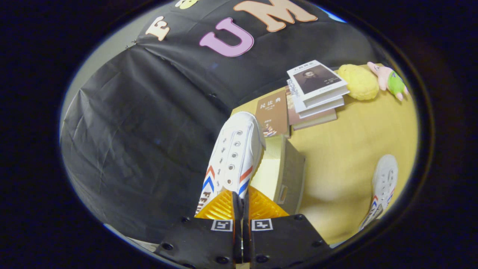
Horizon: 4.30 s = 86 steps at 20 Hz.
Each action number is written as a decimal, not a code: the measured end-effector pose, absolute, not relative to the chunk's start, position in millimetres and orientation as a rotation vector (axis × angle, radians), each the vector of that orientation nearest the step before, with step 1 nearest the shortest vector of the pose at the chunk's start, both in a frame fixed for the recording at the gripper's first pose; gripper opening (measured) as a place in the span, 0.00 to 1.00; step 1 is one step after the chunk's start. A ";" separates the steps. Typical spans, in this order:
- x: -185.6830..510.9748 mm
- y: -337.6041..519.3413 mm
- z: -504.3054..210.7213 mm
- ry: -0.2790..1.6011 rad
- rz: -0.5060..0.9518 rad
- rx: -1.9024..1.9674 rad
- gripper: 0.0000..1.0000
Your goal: Open the storage box then place both shoes into the box .Put the left shoe in first, then the right shoe, with the right side of both shoes facing outward in a uniform manner.
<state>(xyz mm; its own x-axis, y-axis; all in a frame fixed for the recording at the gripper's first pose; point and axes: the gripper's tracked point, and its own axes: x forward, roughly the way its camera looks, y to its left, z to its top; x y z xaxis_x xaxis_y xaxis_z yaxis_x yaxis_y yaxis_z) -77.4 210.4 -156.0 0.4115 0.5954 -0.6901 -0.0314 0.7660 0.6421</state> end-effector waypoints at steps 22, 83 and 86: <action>-116.6 290.7 -265.3 1.296 0.307 0.361 0.04; -178.5 -113.2 -315.8 1.280 -0.055 0.322 0.06; -165.8 -103.9 -299.7 1.251 -0.082 0.350 0.06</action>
<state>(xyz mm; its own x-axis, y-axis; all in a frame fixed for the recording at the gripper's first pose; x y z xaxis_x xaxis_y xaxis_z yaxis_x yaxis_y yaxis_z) -165.8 -103.9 -299.7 0.3188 0.1291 -0.9390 0.2508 0.9439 0.2149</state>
